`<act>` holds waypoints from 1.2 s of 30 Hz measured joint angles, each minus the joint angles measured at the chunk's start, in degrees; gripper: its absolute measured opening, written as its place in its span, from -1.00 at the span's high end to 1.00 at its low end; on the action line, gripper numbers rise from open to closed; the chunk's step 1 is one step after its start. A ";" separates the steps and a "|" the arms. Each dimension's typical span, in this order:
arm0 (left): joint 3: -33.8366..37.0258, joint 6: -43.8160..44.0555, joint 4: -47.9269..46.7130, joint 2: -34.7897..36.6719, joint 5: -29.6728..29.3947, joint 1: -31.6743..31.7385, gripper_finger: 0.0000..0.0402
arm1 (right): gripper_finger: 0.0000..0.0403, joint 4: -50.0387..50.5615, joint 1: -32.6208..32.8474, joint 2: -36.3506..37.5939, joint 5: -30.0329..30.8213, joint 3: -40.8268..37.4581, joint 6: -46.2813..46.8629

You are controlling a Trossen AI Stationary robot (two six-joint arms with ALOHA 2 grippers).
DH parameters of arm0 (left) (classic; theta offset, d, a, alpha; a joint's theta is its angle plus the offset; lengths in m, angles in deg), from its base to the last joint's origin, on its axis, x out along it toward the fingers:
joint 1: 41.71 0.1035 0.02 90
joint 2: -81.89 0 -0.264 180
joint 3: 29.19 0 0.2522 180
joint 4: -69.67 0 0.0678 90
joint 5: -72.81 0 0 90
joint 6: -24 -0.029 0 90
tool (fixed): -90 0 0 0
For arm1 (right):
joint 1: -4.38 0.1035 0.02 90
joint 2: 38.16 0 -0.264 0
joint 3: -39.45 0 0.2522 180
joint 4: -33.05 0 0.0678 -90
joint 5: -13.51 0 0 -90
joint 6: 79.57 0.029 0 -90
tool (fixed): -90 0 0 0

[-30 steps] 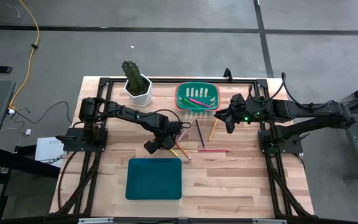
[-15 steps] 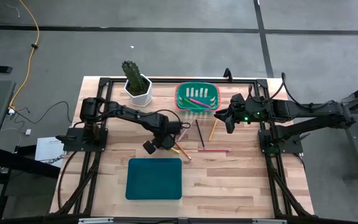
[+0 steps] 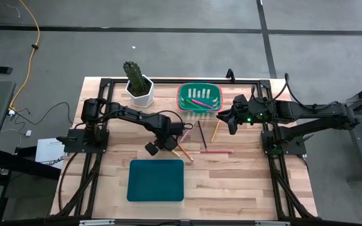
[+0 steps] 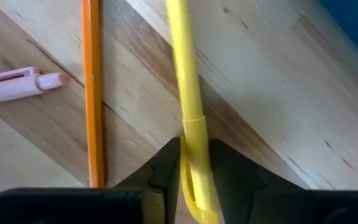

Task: Sort pens & pencils
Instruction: Put the yellow pen into the green basket

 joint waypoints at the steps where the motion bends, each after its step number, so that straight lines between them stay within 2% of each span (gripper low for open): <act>1: 0.00 0.05 0.01 -0.02 -0.06 0.00 0.66 | 0.59 0.00 0.00 0.00 0.00 0.00 -0.02; 7: -1.88 0.40 -1.65 -0.25 -0.60 -0.04 0.76 | 0.59 0.02 0.00 0.00 0.00 0.00 -0.02; 19: -12.20 -0.09 -6.46 -0.48 -1.42 -0.05 0.70 | 0.59 0.15 0.01 0.01 0.00 0.00 -0.02; 25: -16.37 0.23 -8.84 -0.41 -4.08 0.04 0.70 | 0.59 0.15 0.02 0.00 0.00 0.00 -0.48; 36: -23.97 2.56 -13.43 -0.28 -4.16 6.11 0.69 | 0.59 -0.44 0.02 0.01 -0.96 0.00 -1.62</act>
